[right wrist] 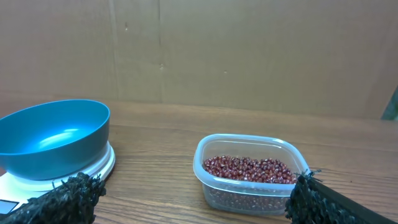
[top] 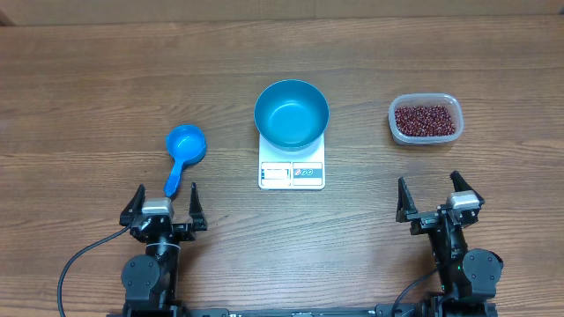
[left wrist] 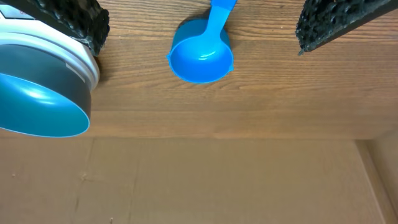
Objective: Scoop item into bowl and weigh 150g on scale
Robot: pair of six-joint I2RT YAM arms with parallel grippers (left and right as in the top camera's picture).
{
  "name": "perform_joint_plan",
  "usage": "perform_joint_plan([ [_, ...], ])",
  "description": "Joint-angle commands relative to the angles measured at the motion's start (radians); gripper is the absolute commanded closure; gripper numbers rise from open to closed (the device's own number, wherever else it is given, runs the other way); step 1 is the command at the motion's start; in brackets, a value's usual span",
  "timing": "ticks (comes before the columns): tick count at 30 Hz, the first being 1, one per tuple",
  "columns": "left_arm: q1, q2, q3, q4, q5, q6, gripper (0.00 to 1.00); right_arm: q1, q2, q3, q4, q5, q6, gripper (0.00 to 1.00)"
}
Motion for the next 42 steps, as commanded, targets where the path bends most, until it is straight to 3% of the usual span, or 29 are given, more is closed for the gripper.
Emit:
perform_joint_plan([
  [1, 0.01, -0.009, -0.004, 0.001, 0.002, 0.016, 0.0, -0.004, -0.011, -0.01, 0.006, 0.009, 0.002, 0.0],
  [12, 0.01, -0.009, 0.031, -0.05, 0.002, 0.016, 0.01, -0.004, -0.011, -0.01, 0.006, 0.009, 0.002, 0.0],
  [25, 0.01, 0.028, 0.29, -0.253, -0.002, 0.054, 0.0, -0.004, -0.011, -0.01, 0.006, 0.009, 0.002, 0.0],
  [33, 0.01, 0.261, 0.527, -0.375, -0.002, 0.138, 0.0, -0.004, -0.011, -0.01, 0.006, 0.009, 0.002, 0.0],
  [42, 0.01, 0.647, 0.889, -0.576, 0.013, 0.179, 0.0, -0.004, -0.011, -0.01, 0.006, 0.009, 0.002, 0.0],
])
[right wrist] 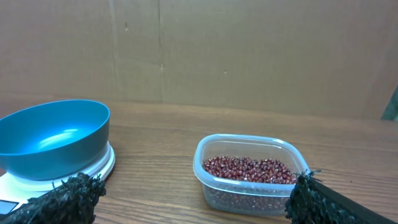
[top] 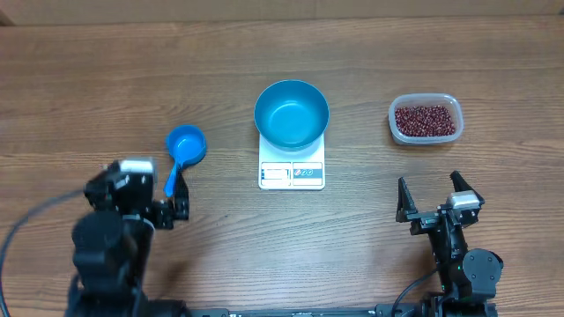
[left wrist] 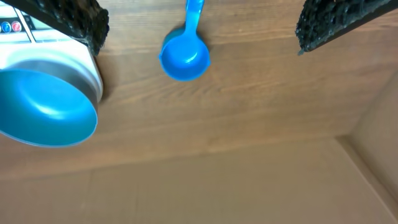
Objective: Scoop item into bowl and weigh 150g on scale
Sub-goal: 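Move the left gripper forward over the blue scoop handle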
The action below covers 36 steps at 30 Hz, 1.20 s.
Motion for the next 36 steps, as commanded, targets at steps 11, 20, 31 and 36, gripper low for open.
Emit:
perform_joint_plan([
  [11, 0.012, 0.542, 0.52, -0.439, 0.069, 0.149, 0.0, -0.004, -0.011, -0.01, 0.005, 0.01, 0.002, 0.0],
  [20, 0.07, 0.812, 0.721, -0.654, 0.216, 0.288, 0.0, -0.004, -0.011, -0.01, 0.005, 0.01, 0.002, 0.0],
  [31, 0.17, 0.962, 0.729, -0.755, 0.271, 0.334, 0.01, -0.004, -0.011, -0.01, 0.005, 0.01, 0.002, 0.0],
  [36, 0.174, 0.985, 0.728, -0.73, 0.228, 0.334, 0.0, -0.004, -0.011, -0.01, 0.005, 0.01, 0.002, 0.0],
])
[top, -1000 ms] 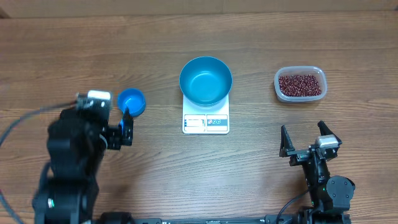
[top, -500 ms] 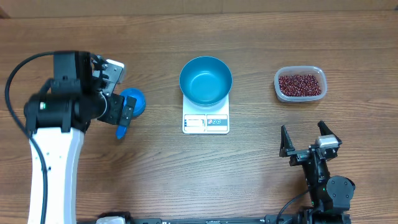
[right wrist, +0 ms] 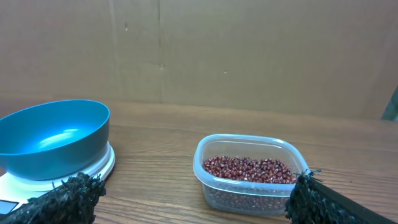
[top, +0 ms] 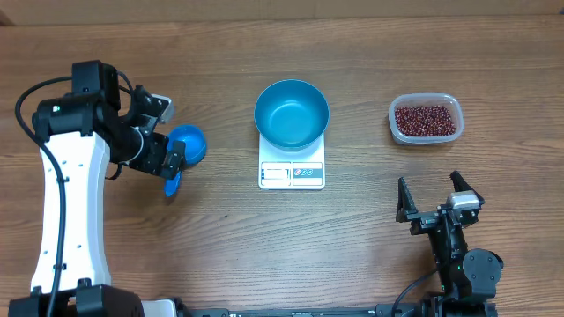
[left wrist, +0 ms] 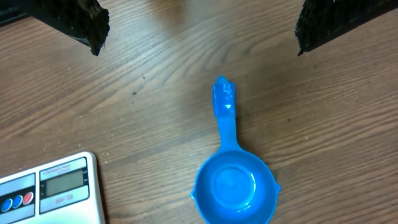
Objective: Scoop item into bowl and weigh 150g on scale
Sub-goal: 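Move the left gripper forward over the blue scoop handle, then lower the left gripper and close it on the blue scoop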
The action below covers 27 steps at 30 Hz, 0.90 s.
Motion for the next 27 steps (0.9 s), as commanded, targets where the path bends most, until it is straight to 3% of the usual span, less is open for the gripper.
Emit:
perform_joint_plan([
  [1, 0.003, 0.013, 0.026, 0.009, -0.011, 0.026, 0.0, -0.004, -0.011, -0.01, 0.005, 0.009, 0.002, 0.0],
  [15, 0.004, 0.024, 0.026, 0.088, -0.024, -0.039, 0.0, -0.004, -0.011, -0.01, 0.005, 0.009, 0.002, 0.0],
  [21, 0.011, 0.126, 0.026, 0.14, -0.121, -0.071, 0.0, -0.004, -0.011, -0.01, 0.005, 0.009, 0.002, 0.0],
  [27, 0.011, 0.273, 0.026, 0.172, -0.135, -0.011, 0.0, -0.004, -0.011, -0.01, 0.005, 0.009, 0.002, 0.0],
])
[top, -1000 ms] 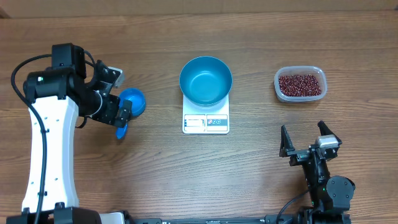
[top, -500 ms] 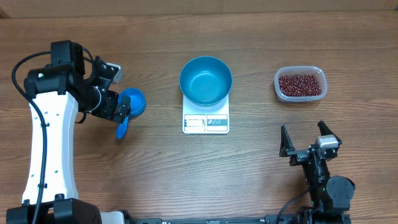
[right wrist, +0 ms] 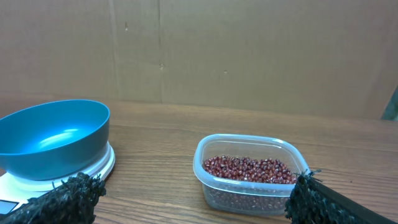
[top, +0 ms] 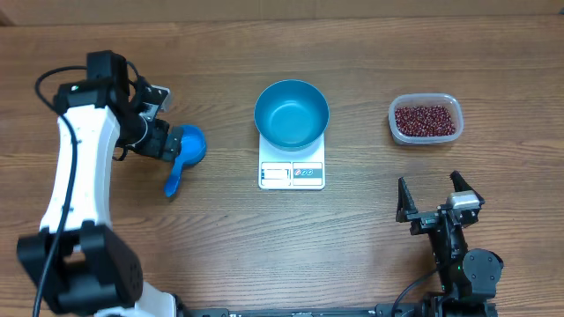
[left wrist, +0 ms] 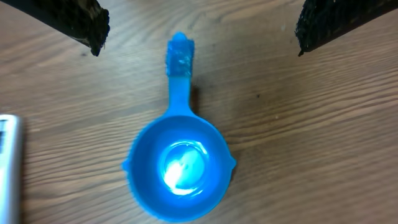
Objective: Scoop item into bowl and weigh 150g on scale
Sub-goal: 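Lower the left gripper and close it on the blue scoop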
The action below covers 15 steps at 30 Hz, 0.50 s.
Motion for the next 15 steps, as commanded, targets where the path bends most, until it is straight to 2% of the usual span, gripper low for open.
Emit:
perform_joint_plan([
  [1, 0.007, 0.077, 0.016, 0.018, -0.025, 0.03, 0.01, -0.004, -0.011, -0.01, 0.004, 0.009, 0.002, 0.0],
  [15, 0.007, 0.218, 0.016, 0.16, -0.027, 0.044, 0.0, -0.004, -0.011, -0.01, 0.004, 0.008, 0.002, 0.0],
])
